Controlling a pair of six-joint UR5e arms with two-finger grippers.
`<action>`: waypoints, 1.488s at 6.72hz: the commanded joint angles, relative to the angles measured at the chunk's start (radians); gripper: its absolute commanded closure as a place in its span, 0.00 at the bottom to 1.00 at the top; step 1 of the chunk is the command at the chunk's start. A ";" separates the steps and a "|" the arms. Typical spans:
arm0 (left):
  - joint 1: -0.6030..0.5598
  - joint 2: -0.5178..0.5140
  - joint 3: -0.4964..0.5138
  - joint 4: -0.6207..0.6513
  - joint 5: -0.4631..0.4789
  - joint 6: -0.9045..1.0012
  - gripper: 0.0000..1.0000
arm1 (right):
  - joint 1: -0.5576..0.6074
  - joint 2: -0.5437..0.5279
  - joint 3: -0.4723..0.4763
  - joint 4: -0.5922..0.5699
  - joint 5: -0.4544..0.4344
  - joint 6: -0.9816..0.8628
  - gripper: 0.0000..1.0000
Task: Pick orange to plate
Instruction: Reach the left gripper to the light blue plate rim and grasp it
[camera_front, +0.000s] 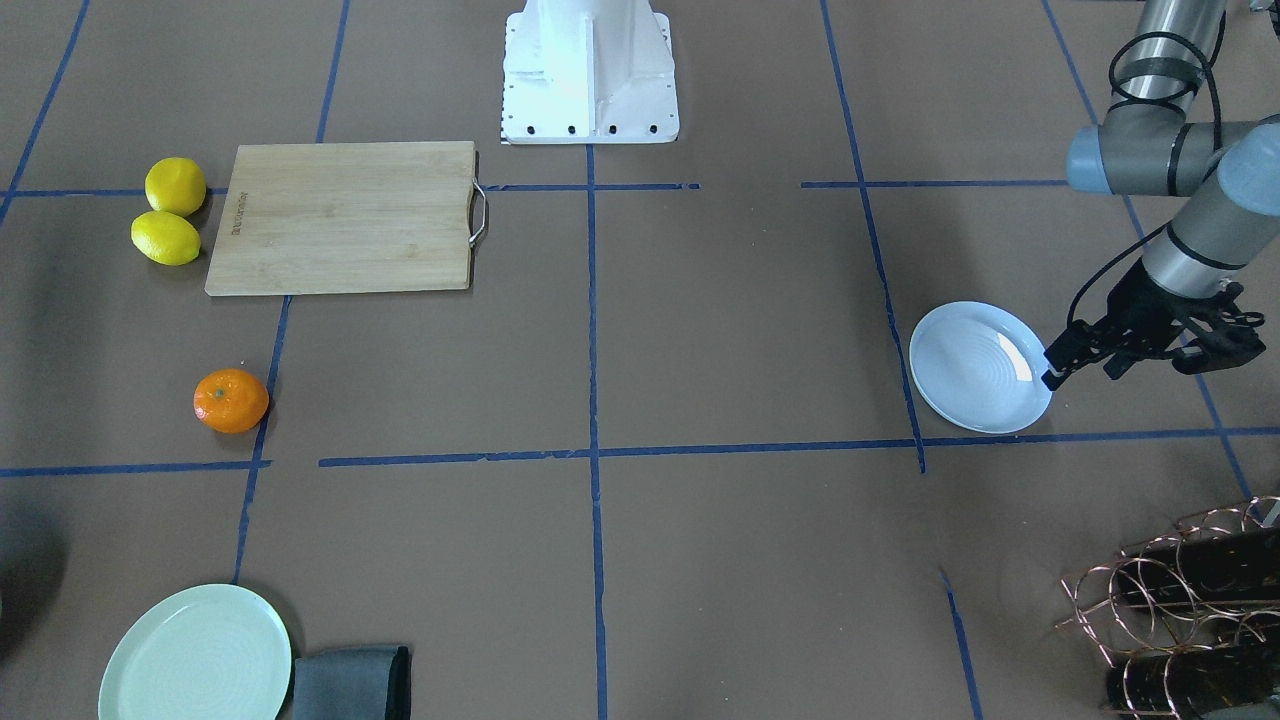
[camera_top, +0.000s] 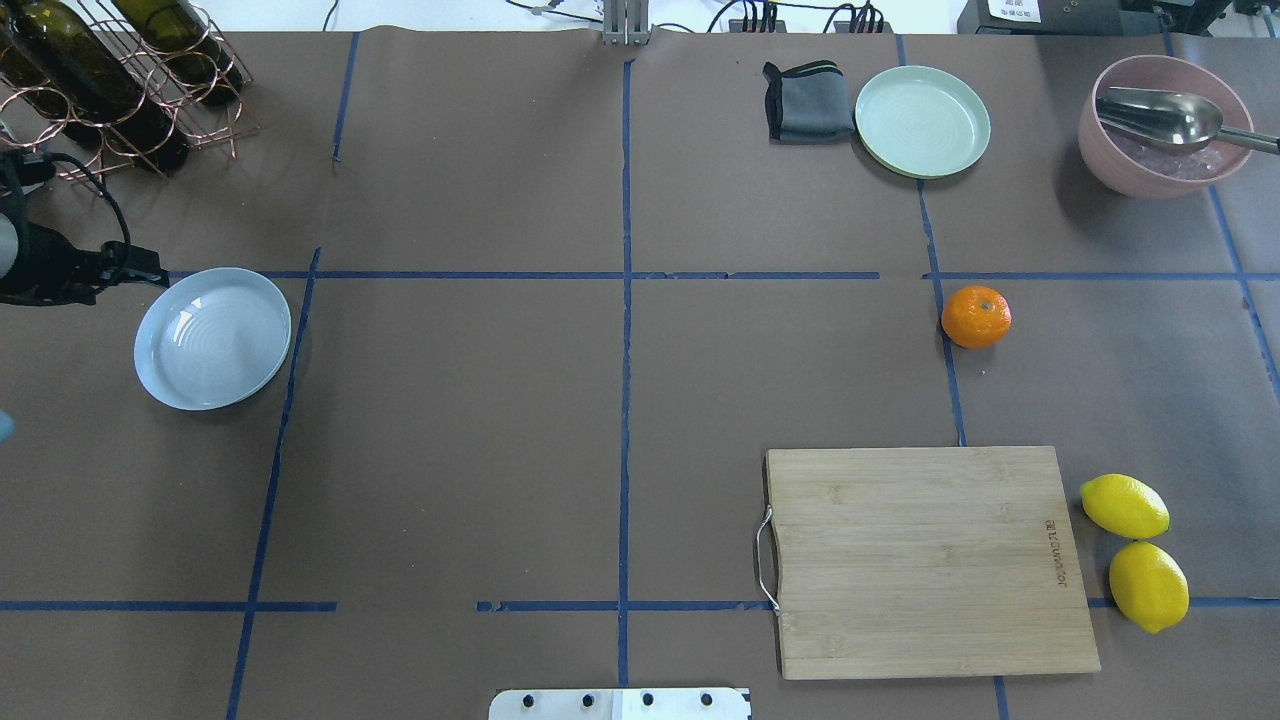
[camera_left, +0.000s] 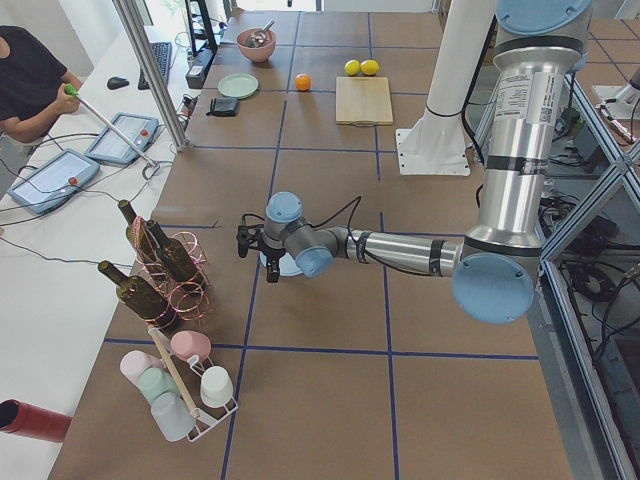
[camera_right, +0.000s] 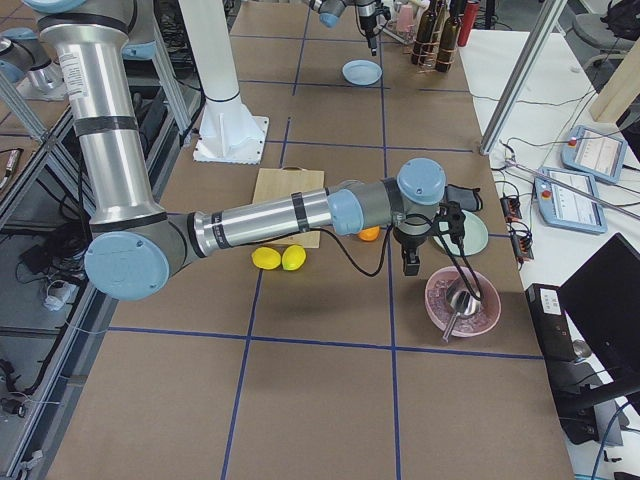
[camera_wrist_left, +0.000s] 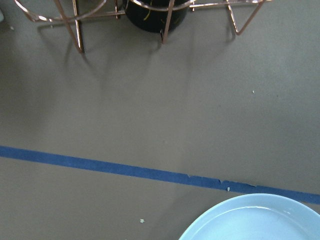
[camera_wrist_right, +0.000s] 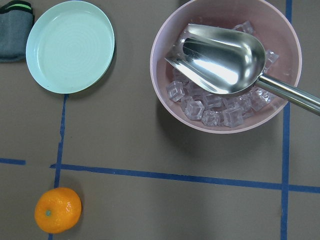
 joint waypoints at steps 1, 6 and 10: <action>0.066 -0.001 -0.001 -0.011 0.030 -0.081 0.00 | -0.001 0.002 -0.004 0.000 0.000 0.003 0.00; 0.069 0.013 0.007 -0.003 0.030 -0.081 0.01 | -0.001 0.004 0.002 0.000 0.002 0.005 0.00; 0.081 0.019 0.021 0.002 0.029 -0.089 0.33 | -0.001 0.004 0.009 0.000 0.002 0.032 0.00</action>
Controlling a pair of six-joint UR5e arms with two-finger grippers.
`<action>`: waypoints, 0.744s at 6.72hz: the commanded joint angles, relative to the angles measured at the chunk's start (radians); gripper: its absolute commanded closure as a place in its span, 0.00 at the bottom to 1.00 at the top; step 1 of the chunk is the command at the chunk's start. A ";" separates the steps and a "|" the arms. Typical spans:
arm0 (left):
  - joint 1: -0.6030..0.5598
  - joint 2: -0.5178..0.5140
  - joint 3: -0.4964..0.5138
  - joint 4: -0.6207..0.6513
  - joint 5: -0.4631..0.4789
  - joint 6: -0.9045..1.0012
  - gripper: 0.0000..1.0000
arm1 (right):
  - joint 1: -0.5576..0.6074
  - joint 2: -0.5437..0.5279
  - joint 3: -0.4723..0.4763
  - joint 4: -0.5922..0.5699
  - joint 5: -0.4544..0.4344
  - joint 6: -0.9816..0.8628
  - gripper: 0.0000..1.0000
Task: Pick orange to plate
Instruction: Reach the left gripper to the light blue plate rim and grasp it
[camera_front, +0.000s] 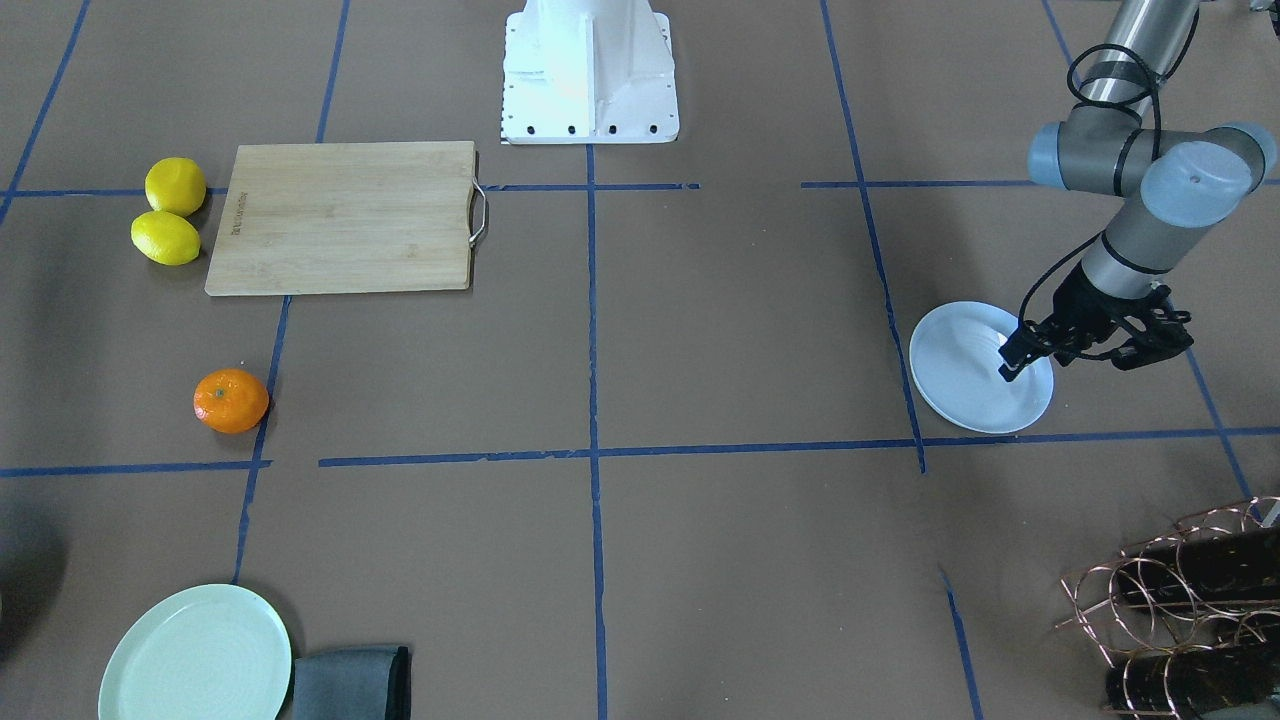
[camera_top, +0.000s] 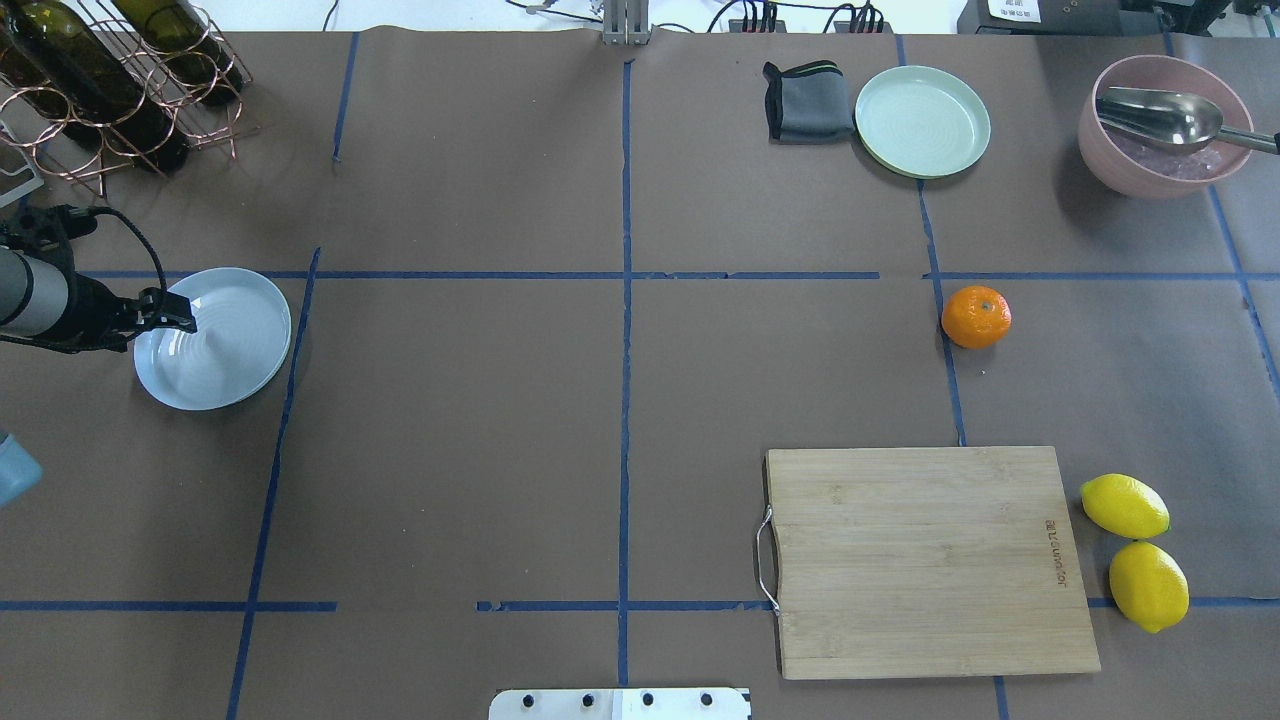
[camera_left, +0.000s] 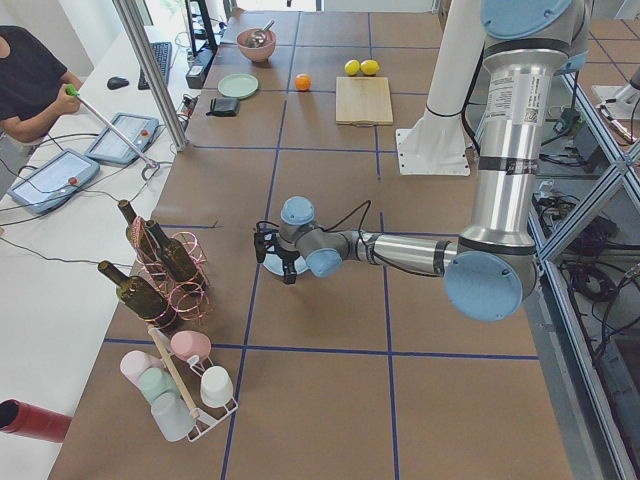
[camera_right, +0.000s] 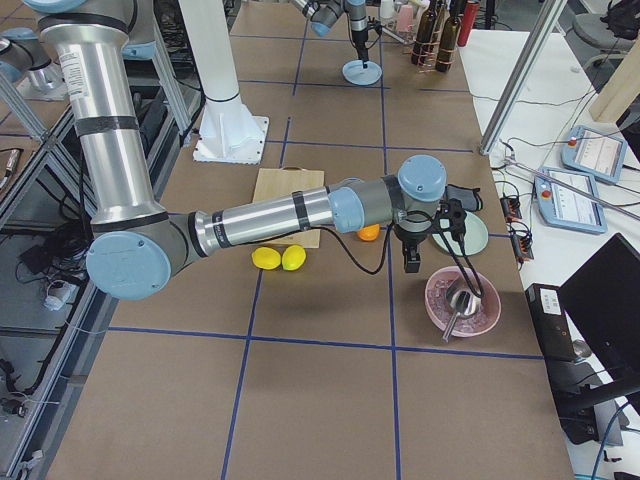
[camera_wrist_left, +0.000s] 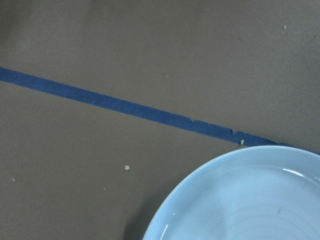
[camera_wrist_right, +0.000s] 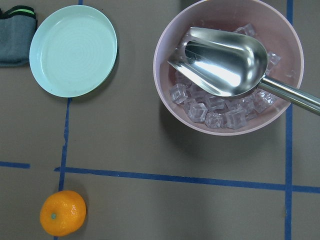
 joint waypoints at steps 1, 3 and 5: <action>0.002 0.015 -0.003 0.000 -0.001 -0.008 0.66 | 0.000 0.000 0.003 0.000 0.000 0.011 0.00; 0.000 0.016 -0.017 0.000 -0.009 -0.006 1.00 | 0.000 -0.002 0.003 0.000 0.000 0.011 0.00; -0.001 0.053 -0.069 0.001 -0.016 -0.002 1.00 | 0.000 0.000 0.003 0.000 0.000 0.011 0.00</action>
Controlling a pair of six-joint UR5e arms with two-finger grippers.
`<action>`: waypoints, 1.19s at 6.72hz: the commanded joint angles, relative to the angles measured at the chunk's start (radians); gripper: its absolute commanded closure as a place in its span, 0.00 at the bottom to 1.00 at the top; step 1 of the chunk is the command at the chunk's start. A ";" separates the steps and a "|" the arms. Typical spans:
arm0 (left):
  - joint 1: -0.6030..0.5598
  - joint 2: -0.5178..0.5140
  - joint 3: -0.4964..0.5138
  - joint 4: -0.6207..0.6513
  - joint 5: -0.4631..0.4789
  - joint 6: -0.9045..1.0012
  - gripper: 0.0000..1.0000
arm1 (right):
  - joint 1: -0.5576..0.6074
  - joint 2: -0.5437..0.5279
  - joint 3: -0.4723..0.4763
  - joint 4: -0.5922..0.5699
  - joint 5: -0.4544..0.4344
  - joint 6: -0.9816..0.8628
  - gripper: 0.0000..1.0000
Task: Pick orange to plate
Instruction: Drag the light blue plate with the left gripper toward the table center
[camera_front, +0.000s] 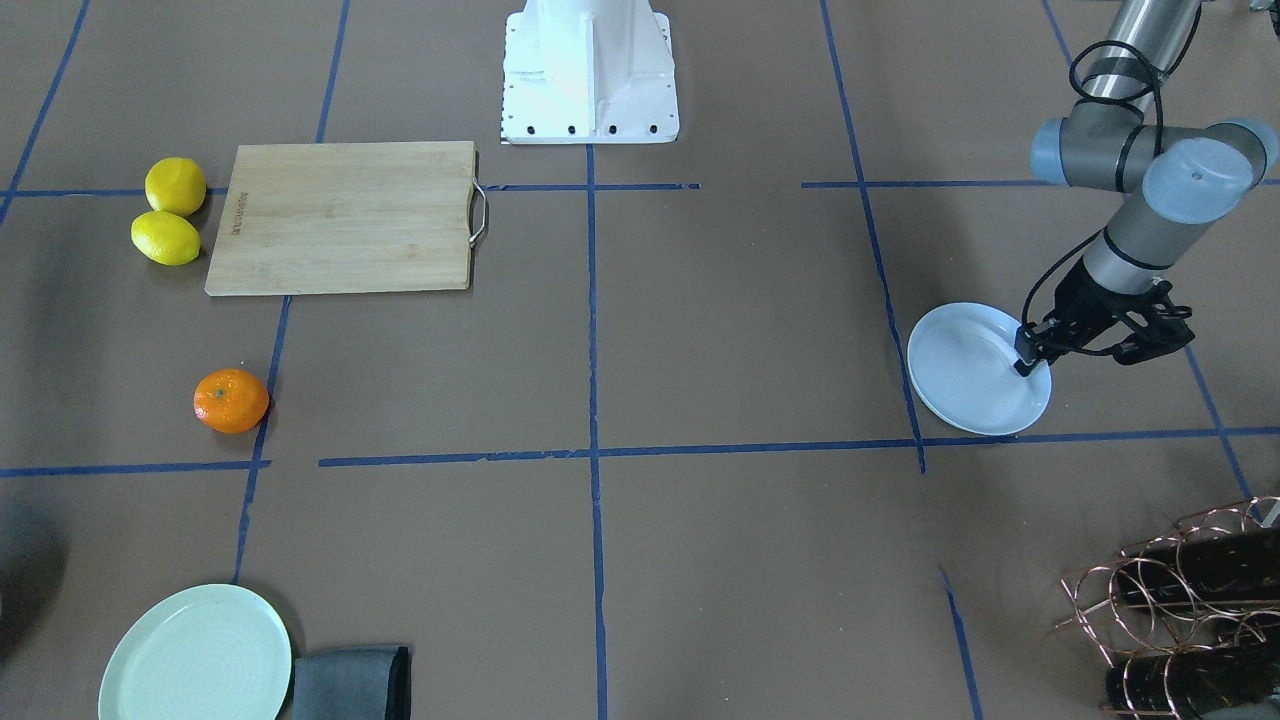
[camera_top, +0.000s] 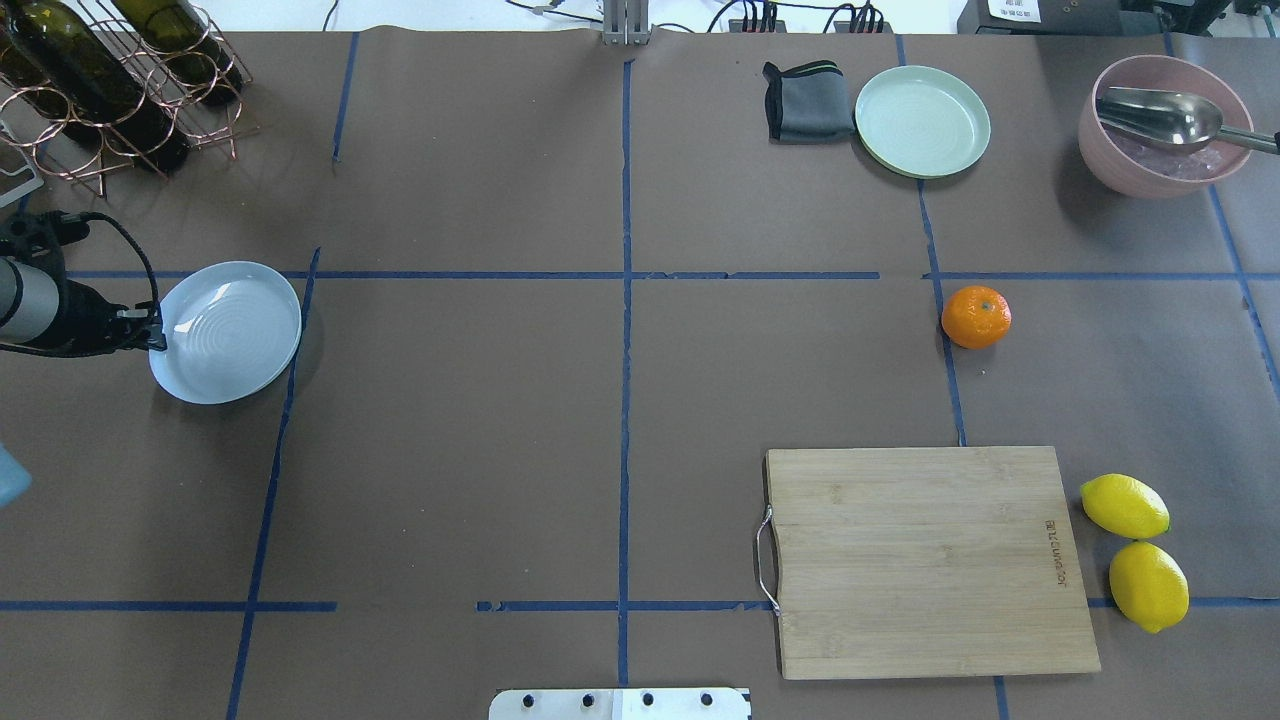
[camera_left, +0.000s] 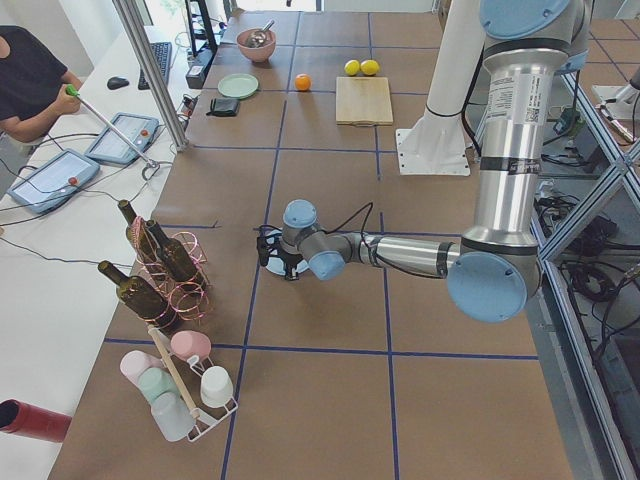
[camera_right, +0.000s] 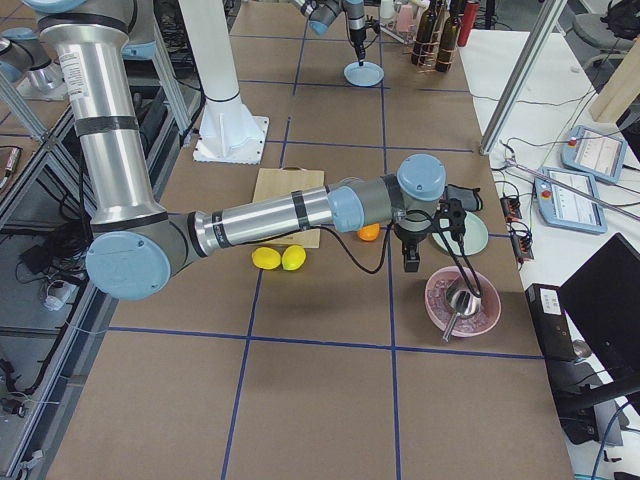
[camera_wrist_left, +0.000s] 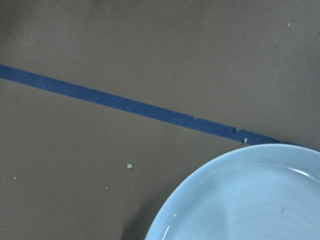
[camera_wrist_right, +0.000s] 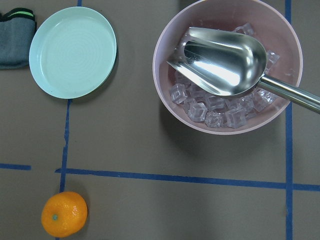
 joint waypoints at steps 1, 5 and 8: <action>-0.001 0.034 -0.045 0.001 -0.005 0.006 1.00 | 0.000 0.001 -0.001 0.000 0.000 0.002 0.00; -0.176 -0.080 -0.089 0.044 -0.285 -0.003 1.00 | -0.014 0.038 0.000 0.002 0.000 0.108 0.00; -0.123 -0.398 -0.067 0.273 -0.273 -0.241 1.00 | -0.104 0.114 0.008 0.003 -0.008 0.281 0.00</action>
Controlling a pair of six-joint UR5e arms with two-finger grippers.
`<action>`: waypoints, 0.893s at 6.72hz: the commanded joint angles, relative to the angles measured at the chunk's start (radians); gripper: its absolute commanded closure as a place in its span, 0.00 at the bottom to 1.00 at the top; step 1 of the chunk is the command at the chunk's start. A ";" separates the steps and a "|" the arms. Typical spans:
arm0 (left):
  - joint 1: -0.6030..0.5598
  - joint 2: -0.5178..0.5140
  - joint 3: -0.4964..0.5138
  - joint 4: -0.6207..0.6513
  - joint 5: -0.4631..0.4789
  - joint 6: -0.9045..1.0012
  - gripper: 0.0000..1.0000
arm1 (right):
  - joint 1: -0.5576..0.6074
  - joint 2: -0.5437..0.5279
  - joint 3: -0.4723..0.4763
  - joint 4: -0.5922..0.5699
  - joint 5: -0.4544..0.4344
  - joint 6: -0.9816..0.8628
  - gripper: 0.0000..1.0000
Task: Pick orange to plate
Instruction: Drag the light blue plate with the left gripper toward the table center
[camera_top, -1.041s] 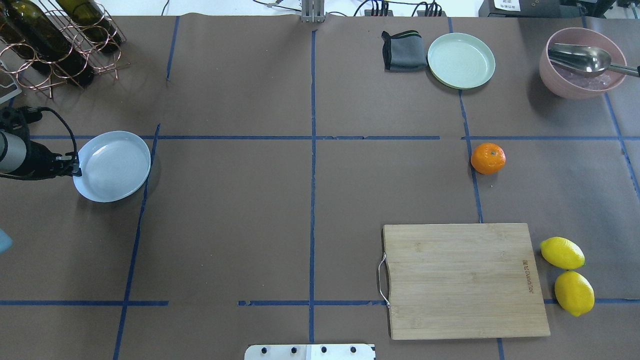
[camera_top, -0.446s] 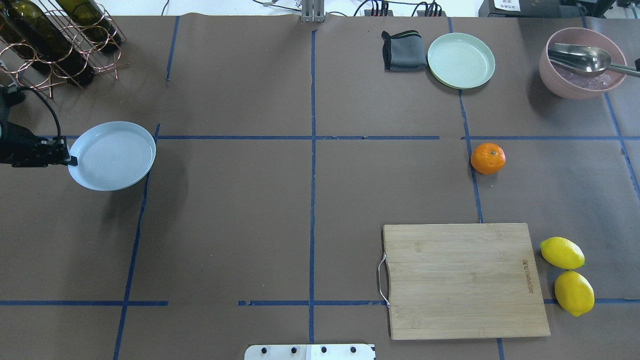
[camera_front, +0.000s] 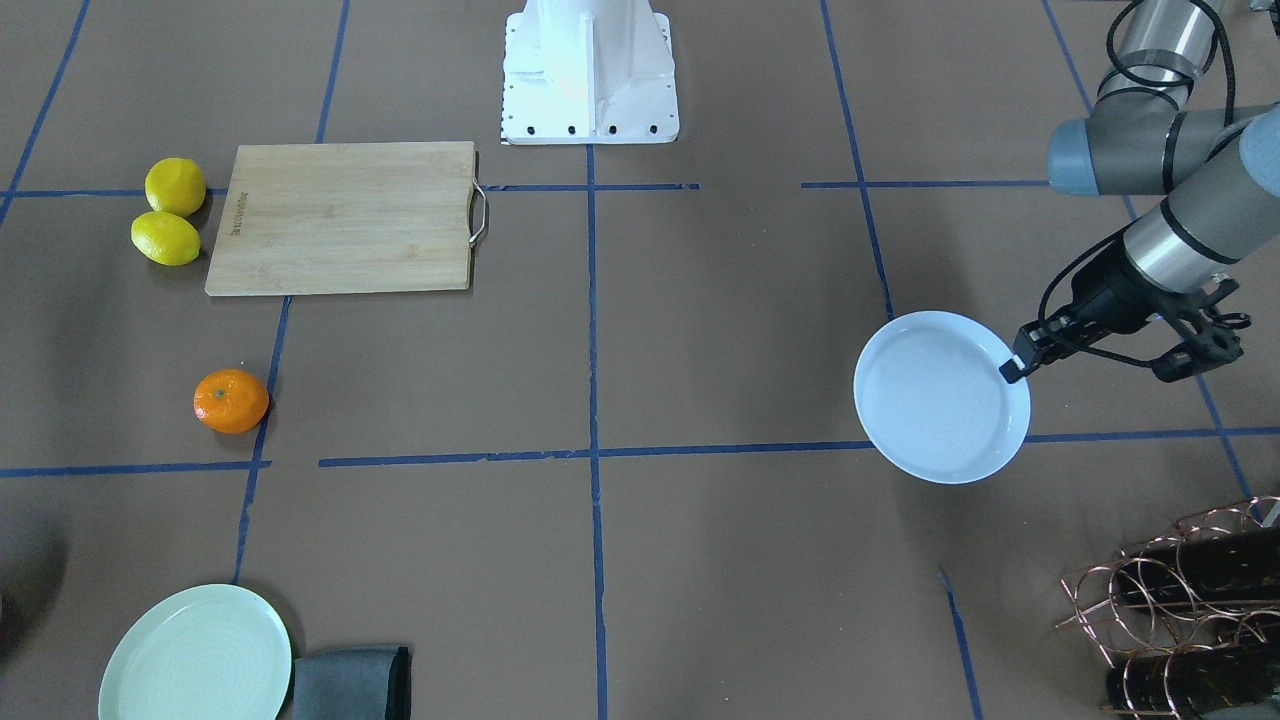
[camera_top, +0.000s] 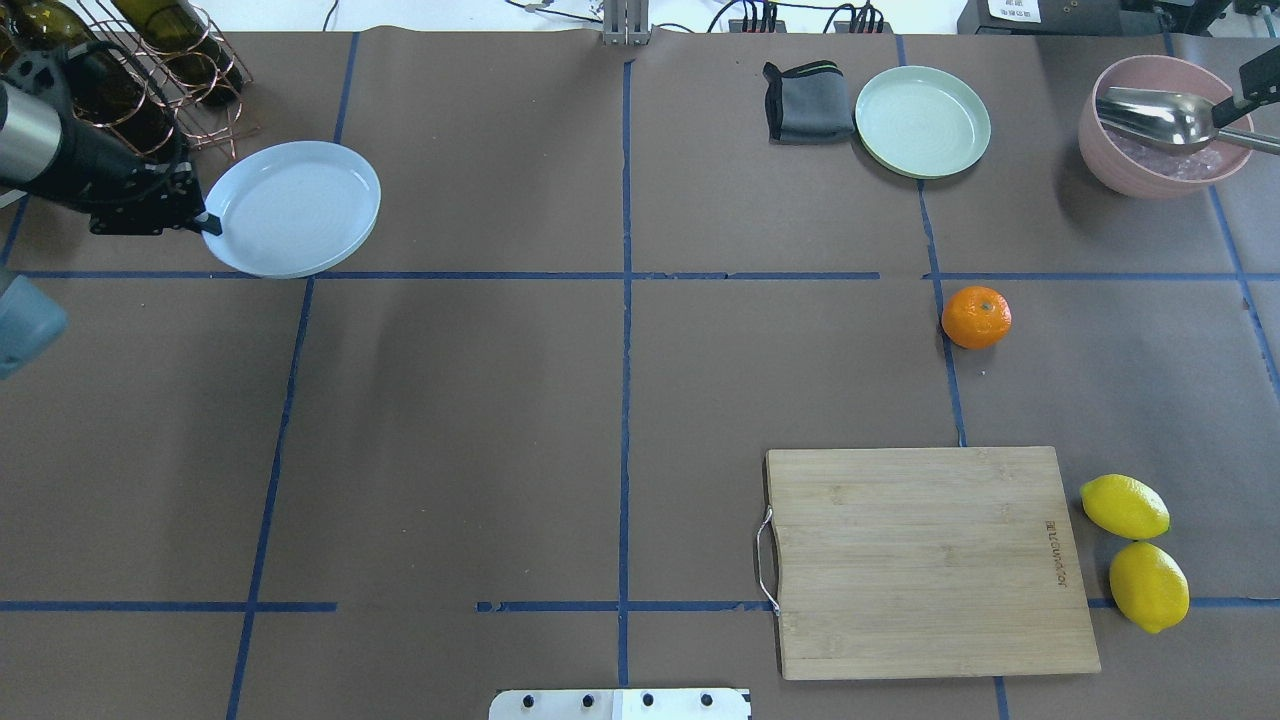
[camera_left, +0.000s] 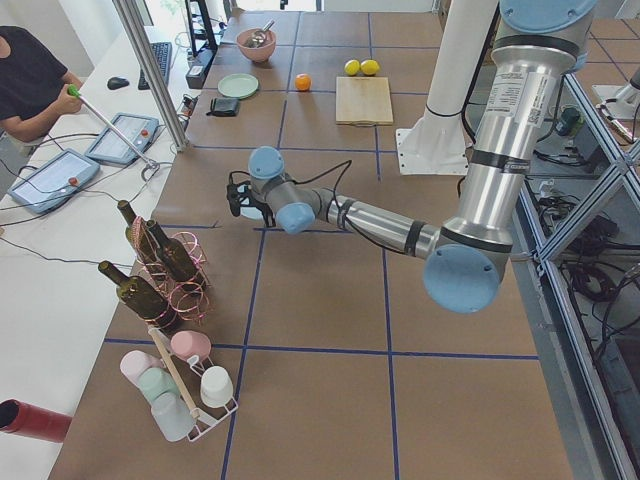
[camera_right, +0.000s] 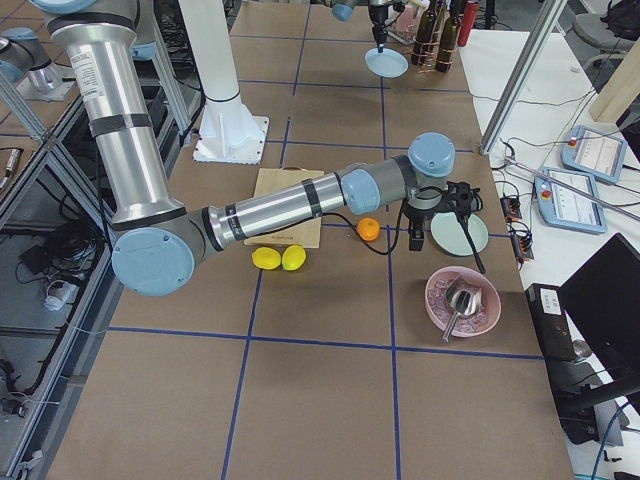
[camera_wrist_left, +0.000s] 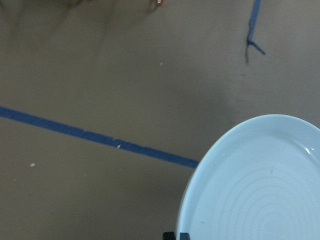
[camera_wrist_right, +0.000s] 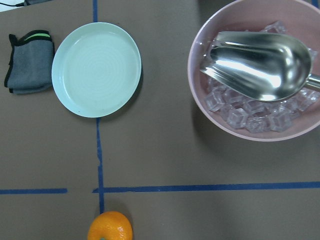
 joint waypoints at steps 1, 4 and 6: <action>0.134 -0.171 0.015 0.039 0.091 -0.266 1.00 | -0.049 0.039 0.007 0.000 -0.007 0.077 0.00; 0.394 -0.326 0.127 0.031 0.340 -0.474 1.00 | -0.116 0.054 0.050 0.002 -0.064 0.192 0.00; 0.458 -0.328 0.154 0.026 0.425 -0.474 1.00 | -0.155 0.060 0.065 0.069 -0.080 0.296 0.00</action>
